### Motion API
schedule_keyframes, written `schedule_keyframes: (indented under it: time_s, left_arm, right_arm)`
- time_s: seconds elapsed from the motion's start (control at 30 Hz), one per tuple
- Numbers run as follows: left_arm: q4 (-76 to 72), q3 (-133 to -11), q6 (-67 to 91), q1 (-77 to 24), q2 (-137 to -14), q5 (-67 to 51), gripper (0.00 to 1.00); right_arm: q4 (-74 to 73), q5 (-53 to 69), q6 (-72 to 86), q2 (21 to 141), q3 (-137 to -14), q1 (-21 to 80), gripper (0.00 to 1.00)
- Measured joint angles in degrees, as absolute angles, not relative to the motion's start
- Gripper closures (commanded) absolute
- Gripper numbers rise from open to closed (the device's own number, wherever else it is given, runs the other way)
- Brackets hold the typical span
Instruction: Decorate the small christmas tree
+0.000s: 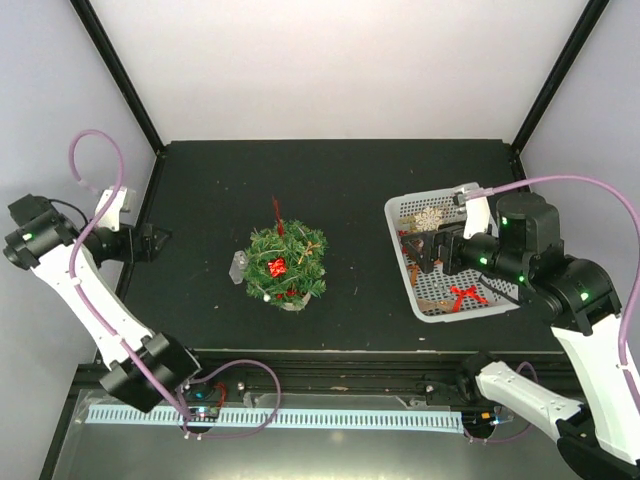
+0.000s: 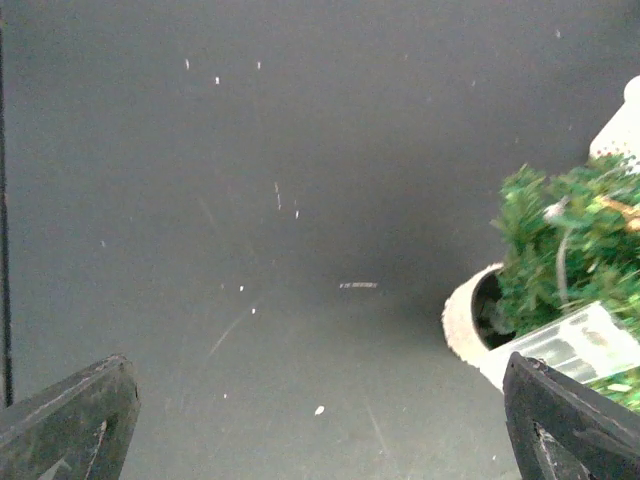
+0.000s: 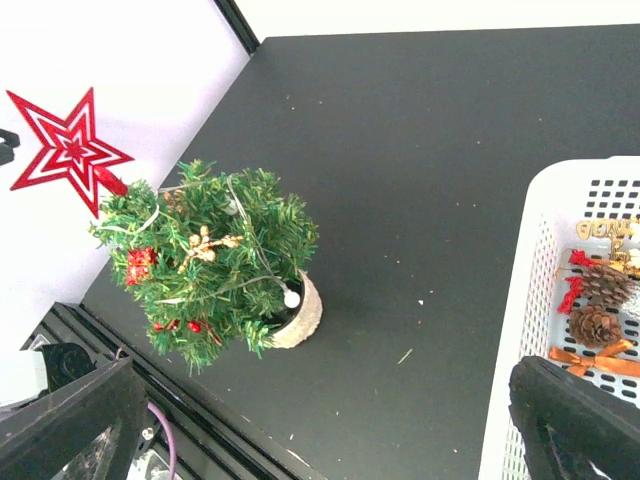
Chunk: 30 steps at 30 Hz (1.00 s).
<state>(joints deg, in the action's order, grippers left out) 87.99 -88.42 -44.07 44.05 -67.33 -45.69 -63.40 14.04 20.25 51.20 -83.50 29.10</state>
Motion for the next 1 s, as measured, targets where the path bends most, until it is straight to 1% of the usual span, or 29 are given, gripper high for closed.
schedule_keyframes:
  time_s: [0.43,0.7,1.0]
  left_arm:
    - [86.59,-65.14,-63.9,55.61,-72.38,-45.54,0.02]
    - [87.74,-60.9,-74.41,59.55,-75.96,-46.87,0.02]
    - [88.09,-60.47,-78.04,59.59,-77.06,-47.64,0.03]
  right_arm:
    - [-62.52,14.15,21.19,50.48,-78.59,28.75,0.0]
    - [-60.16,17.54,22.2,49.04,-76.73,26.37,0.0]
    - [-58.19,22.59,23.29,48.73,-74.72,24.99,0.0]
